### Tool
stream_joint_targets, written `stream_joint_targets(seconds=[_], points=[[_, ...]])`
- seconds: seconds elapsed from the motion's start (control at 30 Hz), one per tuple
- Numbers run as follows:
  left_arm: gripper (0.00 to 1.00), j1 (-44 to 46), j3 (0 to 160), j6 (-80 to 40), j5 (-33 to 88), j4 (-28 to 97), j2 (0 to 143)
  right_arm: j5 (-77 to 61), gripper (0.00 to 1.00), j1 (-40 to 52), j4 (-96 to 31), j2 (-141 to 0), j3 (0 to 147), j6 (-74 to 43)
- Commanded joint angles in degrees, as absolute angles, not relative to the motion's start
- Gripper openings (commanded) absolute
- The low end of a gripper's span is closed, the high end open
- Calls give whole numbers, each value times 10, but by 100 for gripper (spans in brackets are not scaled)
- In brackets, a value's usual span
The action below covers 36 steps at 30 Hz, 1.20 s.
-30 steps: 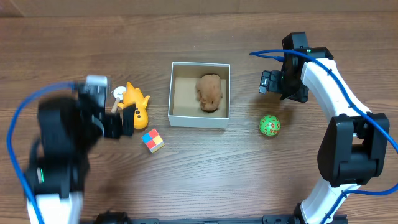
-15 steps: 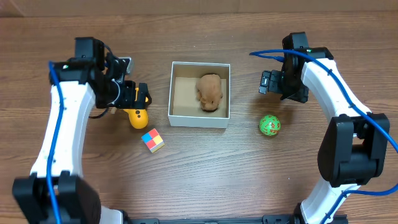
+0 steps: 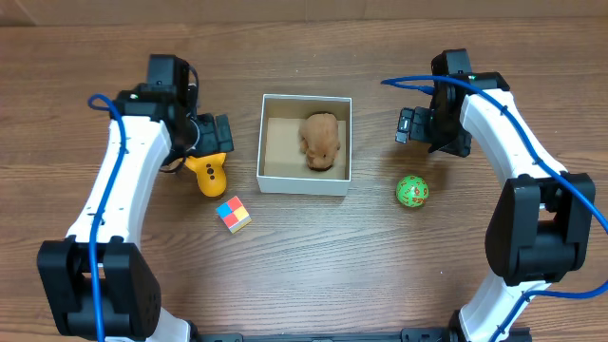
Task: Pack container
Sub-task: 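Reach the left gripper to the yellow toy and grasp it, then lift the yellow toy with the left gripper and move it over the box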
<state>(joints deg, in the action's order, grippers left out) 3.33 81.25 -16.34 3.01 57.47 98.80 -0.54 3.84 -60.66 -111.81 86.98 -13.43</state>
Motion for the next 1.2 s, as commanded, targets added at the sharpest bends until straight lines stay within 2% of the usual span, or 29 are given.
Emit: stream_joint_targets(seconds=[0.0, 0.33, 0.4, 0.63, 0.7, 0.77, 1.03, 1.1, 1.17], points=[[100, 39, 770, -217, 9, 540, 997, 1, 100, 38, -604, -1110, 871, -131], [100, 37, 753, -211, -2, 498, 1055, 1, 100, 38, -604, -1110, 871, -131], [94, 37, 753, -201, -3, 495, 1064, 1, 100, 38, -604, -1110, 871, -131], [63, 37, 753, -148, -4, 491, 1068, 1, 100, 38, -604, -1110, 871, -131], [63, 37, 753, -129, -4, 492, 1068, 1, 100, 38, -604, -1110, 871, -131], [73, 37, 753, -117, -4, 493, 1068, 1, 100, 38, -604, -1110, 871, -131], [79, 38, 751, -115, -5, 497, 1069, 1, 100, 38, -604, -1110, 871, -131], [74, 38, 751, -114, -6, 499, 1069, 1, 100, 38, -604, -1110, 871, -131], [60, 38, 751, -108, -6, 503, 1069, 1, 100, 38, -604, -1110, 871, -131]])
